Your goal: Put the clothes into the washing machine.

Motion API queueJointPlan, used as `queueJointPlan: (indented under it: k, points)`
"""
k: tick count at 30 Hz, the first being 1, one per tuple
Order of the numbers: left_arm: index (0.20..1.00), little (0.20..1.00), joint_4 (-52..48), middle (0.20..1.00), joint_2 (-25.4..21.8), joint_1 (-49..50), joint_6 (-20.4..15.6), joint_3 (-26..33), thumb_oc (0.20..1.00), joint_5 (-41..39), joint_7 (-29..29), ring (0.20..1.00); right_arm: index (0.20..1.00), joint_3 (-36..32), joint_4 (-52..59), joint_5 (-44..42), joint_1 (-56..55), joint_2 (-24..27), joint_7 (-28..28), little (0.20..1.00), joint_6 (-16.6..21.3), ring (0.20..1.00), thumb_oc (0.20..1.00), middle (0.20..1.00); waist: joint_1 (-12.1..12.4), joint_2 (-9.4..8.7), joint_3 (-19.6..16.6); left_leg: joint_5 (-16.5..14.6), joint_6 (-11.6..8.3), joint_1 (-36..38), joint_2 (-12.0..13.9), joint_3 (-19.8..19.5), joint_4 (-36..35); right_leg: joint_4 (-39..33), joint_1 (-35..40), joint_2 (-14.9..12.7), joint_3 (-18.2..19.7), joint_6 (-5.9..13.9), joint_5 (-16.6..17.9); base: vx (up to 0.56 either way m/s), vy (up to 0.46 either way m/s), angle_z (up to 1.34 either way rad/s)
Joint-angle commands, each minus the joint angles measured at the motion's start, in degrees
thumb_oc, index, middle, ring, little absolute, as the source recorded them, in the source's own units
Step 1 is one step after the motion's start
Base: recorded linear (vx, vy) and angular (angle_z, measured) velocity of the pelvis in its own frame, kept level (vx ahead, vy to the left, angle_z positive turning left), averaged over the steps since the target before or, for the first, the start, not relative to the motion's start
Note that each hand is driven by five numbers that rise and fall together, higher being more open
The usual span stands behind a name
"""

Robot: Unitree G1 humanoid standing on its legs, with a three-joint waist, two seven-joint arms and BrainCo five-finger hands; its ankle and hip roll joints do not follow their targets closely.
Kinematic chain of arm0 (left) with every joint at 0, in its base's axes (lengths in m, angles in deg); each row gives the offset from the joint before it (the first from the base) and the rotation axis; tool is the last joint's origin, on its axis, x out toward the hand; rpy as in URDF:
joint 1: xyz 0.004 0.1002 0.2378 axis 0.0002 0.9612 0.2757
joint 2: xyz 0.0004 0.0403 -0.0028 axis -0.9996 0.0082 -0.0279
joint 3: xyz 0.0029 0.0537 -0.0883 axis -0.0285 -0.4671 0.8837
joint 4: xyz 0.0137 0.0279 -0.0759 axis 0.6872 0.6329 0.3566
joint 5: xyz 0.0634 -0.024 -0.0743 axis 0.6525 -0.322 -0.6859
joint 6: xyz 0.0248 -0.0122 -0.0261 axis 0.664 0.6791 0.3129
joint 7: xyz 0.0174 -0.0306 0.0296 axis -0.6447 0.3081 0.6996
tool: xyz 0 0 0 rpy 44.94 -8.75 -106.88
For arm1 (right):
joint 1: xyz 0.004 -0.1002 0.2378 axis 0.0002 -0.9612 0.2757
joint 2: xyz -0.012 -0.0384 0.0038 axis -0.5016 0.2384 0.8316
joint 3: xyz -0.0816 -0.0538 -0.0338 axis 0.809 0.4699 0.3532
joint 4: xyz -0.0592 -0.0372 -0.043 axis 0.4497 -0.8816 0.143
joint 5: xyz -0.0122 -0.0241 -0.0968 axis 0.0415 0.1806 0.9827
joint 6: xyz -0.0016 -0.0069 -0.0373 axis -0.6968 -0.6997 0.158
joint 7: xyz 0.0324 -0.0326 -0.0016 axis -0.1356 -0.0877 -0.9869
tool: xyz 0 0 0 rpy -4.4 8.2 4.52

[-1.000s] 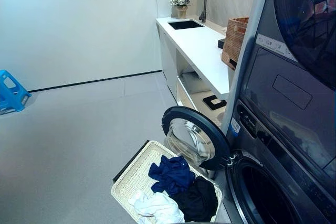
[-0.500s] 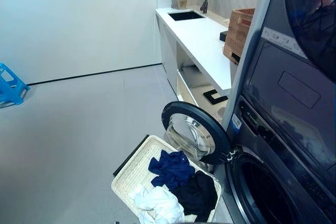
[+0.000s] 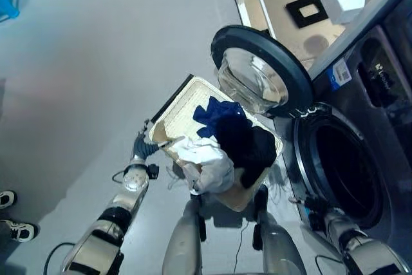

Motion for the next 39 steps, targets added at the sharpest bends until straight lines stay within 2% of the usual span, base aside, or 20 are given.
queueJointPlan:
  k: [1,6,8,11,13,18,22,28,33,39]
  points:
    - [1.000,1.000,-3.21,1.000,-2.69,-1.06,-2.92,0.78,1.000,5.28,5.05,1.000,1.000,1.03,0.91,-2.32,-3.58,0.13,0.52,1.000,0.01,1.000,1.000,1.000,1.23,-5.71,-0.67,-6.38,0.74,-0.05,-3.99,0.40,3.66,-3.35,-4.96,-1.89,1.77,2.96,7.24,-0.02,-0.021,0.13]
    - [1.000,1.000,-6.99,1.000,-5.60,-4.34,-2.96,-2.24,1.000,11.87,9.05,1.000,1.000,1.64,1.86,-3.20,-2.86,1.09,0.52,1.000,0.08,1.000,1.000,1.000,0.62,-6.38,-0.67,-6.60,0.87,-7.61,-4.88,-0.29,7.70,-0.92,-11.81,-1.86,2.03,3.01,7.73,-0.02,-0.006,0.06]
    - [1.000,1.000,-9.15,1.000,-8.14,-7.37,-1.81,-5.06,1.000,16.46,10.22,1.000,1.000,2.02,2.78,-3.21,-1.91,1.65,0.45,1.000,-0.03,1.000,1.000,1.000,0.10,-6.78,-0.67,-6.66,0.75,-11.96,-5.15,-0.59,9.99,0.28,-15.71,-1.62,2.04,3.01,8.27,-0.03,-0.012,0.06]
    - [1.000,1.000,-10.31,1.000,-9.88,-9.84,-0.72,-7.41,1.000,18.38,9.80,1.000,1.000,2.35,3.47,-3.65,-0.97,1.92,0.54,1.000,-0.11,1.000,1.000,1.000,-0.23,-7.00,-0.67,-6.79,0.72,-14.31,-5.34,-0.78,11.23,0.89,-17.89,-1.39,2.07,2.99,8.58,-0.01,-0.007,0.03]
    - [1.000,1.000,-10.45,1.000,-11.49,-14.31,1.43,-11.78,1.000,22.71,6.75,1.000,1.000,2.77,4.11,-3.49,1.16,2.49,0.31,1.000,-0.60,1.000,1.000,1.000,-0.88,-7.29,-0.67,-6.86,0.69,-17.70,-5.61,-1.01,12.76,1.94,-21.06,-0.97,1.98,2.99,8.90,-0.04,-0.008,-0.02]
    - [1.000,1.000,-9.72,1.000,-13.02,-19.19,3.75,-17.82,1.000,22.82,1.63,1.000,1.000,3.52,4.33,-3.84,3.57,3.44,0.09,1.000,-0.59,1.000,1.000,1.000,-1.69,-7.34,-0.67,-6.57,0.61,-21.17,-5.59,-1.32,13.77,2.62,-24.42,-0.47,2.25,3.06,9.54,-0.01,-0.005,-0.01]
    - [1.000,1.000,-8.36,1.000,-12.60,-21.10,4.18,-19.81,1.000,21.96,-0.31,1.000,1.000,3.92,4.03,-3.81,4.79,3.92,-0.09,1.000,-0.23,1.000,1.000,1.000,-2.19,-7.34,-0.67,-6.41,0.48,-22.81,-5.54,-1.32,14.27,2.82,-26.12,-0.39,2.26,3.14,9.96,0.00,0.000,0.00]
    - [1.000,1.000,-6.32,1.000,-11.04,-23.11,2.75,-23.25,1.000,21.10,-4.35,1.000,1.000,4.69,3.58,-4.40,7.21,4.55,0.01,1.000,-0.04,1.000,1.000,1.000,-2.85,-7.08,-0.67,-6.05,-0.01,-25.17,-5.50,-0.97,14.41,2.49,-28.52,-0.22,2.45,3.22,10.63,0.00,0.002,-0.01]
    - [1.000,1.000,-6.98,1.000,-10.23,-23.20,3.61,-24.95,1.000,20.25,-7.52,1.000,1.000,4.72,3.40,-4.70,7.74,4.51,-0.19,1.000,0.18,1.000,1.000,1.000,-2.97,-7.02,-0.67,-5.98,0.01,-26.00,-5.84,-1.12,14.25,2.22,-29.40,0.02,2.53,3.34,11.05,0.00,-0.006,-0.01]
    - [1.000,1.000,-7.97,1.000,-9.84,-20.52,4.68,-24.67,1.000,19.28,-5.02,1.000,1.000,4.57,3.45,-5.03,7.10,4.39,0.05,1.000,0.69,1.000,1.000,1.000,-2.42,-6.63,-0.67,-6.38,0.12,-26.02,-6.14,-1.51,14.31,2.39,-29.37,0.16,2.40,3.43,10.75,0.00,-0.002,0.01]
